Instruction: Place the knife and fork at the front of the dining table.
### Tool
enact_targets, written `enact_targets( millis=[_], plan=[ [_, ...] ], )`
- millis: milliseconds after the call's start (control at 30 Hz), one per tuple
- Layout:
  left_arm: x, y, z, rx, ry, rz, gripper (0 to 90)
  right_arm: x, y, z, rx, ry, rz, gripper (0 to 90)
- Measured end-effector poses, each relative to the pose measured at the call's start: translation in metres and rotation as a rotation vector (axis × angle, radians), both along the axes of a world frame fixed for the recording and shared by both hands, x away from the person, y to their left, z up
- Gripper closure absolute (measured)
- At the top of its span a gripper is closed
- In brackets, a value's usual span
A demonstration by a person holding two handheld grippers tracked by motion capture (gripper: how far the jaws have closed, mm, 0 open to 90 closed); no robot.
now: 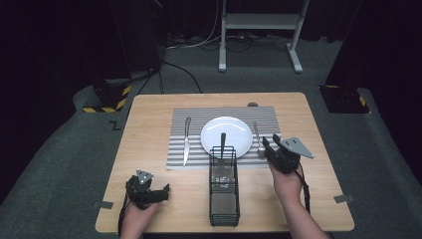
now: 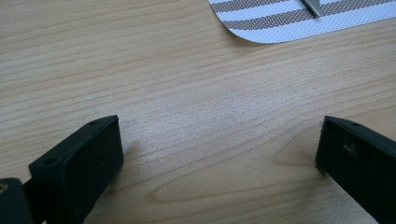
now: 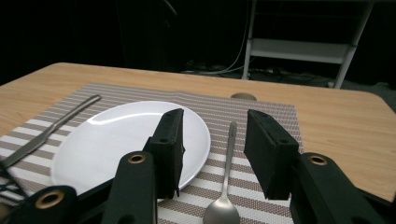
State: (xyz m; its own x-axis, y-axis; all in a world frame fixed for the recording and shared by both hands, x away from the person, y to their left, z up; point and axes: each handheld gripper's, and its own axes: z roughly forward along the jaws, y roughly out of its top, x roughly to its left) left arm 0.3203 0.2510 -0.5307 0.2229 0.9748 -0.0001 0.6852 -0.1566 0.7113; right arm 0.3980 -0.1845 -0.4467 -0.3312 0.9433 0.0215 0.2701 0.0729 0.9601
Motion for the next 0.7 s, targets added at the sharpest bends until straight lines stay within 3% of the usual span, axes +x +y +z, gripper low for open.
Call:
enact_targets(
  millis=[367,700],
  plan=[
    [0.0,0.0,0.0,0.001,0.0,0.0,0.8,-0.036,0.017,0.028,0.039,-0.078,0.054,59.2],
    [0.0,0.0,0.0,0.0,0.0,-0.001,0.8,-0.048,0.059,0.04,0.065,-0.105,0.161,61.0]
  ],
)
